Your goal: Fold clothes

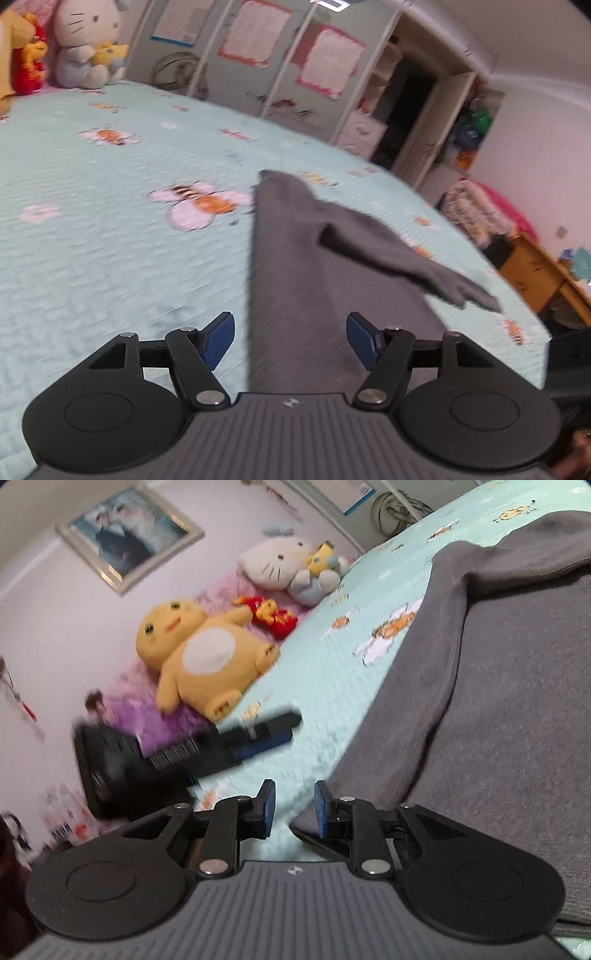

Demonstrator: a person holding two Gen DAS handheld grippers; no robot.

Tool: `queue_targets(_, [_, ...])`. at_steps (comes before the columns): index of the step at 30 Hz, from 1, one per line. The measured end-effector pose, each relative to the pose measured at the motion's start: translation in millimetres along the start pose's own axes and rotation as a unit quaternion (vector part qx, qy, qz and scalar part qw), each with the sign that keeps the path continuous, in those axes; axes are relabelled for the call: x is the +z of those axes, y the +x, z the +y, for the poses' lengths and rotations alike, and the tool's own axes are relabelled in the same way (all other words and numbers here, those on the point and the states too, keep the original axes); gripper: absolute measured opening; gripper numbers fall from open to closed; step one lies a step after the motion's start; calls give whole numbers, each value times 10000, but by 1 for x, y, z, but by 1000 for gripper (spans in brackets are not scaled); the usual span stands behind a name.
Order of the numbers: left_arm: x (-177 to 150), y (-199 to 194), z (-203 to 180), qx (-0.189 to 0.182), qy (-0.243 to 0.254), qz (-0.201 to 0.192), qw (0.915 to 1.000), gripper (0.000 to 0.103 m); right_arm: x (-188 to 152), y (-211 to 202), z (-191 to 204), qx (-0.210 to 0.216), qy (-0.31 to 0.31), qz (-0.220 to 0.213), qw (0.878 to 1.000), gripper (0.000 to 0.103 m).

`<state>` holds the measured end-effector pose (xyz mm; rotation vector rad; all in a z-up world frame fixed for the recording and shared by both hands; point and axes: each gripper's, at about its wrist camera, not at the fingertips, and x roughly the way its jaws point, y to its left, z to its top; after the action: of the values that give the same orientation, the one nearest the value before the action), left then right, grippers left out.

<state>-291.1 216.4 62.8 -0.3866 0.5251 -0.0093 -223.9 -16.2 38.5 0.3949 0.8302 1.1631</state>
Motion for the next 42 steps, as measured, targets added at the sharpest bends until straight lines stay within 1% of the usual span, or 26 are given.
queue_targets(2, [-6, 21, -4, -51, 322, 347, 9989, 71, -9, 9, -5, -364, -316, 160, 9987, 21])
queue_targets(3, [-12, 34, -4, 59, 411, 609, 9973, 70, -13, 15, -8, -584, -480, 244, 9968, 13])
queue_targets(4, [-18, 47, -2, 229, 384, 928, 9947, 67, -17, 19, -11, -771, -626, 310, 9946, 12])
queue_targets(5, [-23, 51, 0, 273, 377, 943, 9945, 69, -18, 19, -10, -789, -682, 292, 9941, 12])
queue_targets(6, [-26, 49, -2, 245, 427, 809, 9955, 72, -18, 18, -9, -808, -736, 277, 9936, 12])
queue_targets(9, [-24, 45, -6, 247, 518, 830, 9949, 72, -15, 15, -7, -770, -762, 311, 9936, 15])
queue_targets(11, [-19, 41, -5, 244, 405, 780, 9958, 72, -10, 11, -10, -594, -483, 315, 9966, 16])
queue_targets(13, [-13, 36, -1, 259, 241, 658, 9972, 72, 2, 1, -16, -404, -87, 118, 9991, 23])
queue_targets(15, [-7, 38, 1, 213, 156, 630, 9977, 72, 16, -9, -25, -391, 249, -211, 9987, 42])
queue_targets(16, [-4, 40, 2, 196, 129, 638, 9977, 72, 26, -10, -33, -410, 424, -306, 9978, 44])
queue_targets(18, [1, 46, 3, 160, 75, 655, 9977, 72, 47, -9, -55, -468, 818, -524, 9942, 46])
queue_targets(21, [8, 62, 6, 228, -1, 672, 9975, 72, 79, 8, -96, -455, 1337, -744, 9872, 47])
queue_targets(23, [11, 69, 9, 217, -22, 682, 9974, 72, 96, 26, -118, -532, 1537, -708, 9841, 48])
queue_targets(26, [13, 73, 16, 156, -38, 674, 9976, 72, 106, 57, -133, -269, 1856, -456, 9812, 48])
queue_targets(27, [12, 74, 20, 130, -88, 681, 9976, 72, 108, 66, -135, -183, 1910, -367, 9807, 48])
queue_targets(28, [11, 74, 24, 85, -148, 684, 9975, 72, 108, 73, -132, -181, 1838, -280, 9824, 48])
queue_targets(30, [10, 73, 30, 4, -232, 666, 9975, 72, 109, 83, -125, -277, 1687, -188, 9851, 48])
queue_targets(33, [9, 73, 33, -54, -308, 605, 9977, 72, 111, 84, -128, -244, 1805, -246, 9830, 48])
queue_targets(37, [16, 72, 32, -101, -285, 516, 9982, 72, 128, 82, -130, -565, 1621, -496, 9839, 48])
queue_targets(39, [22, 73, 32, -151, -255, 437, 9986, 73, 138, 84, -137, -718, 1586, -617, 9828, 54])
queue_targets(40, [25, 74, 31, -156, -228, 418, 9987, 73, 143, 87, -141, -792, 1579, -658, 9821, 54])
queue_targets(42, [31, 79, 32, -138, -214, 411, 9988, 73, 152, 96, -148, -781, 1582, -688, 9819, 54])
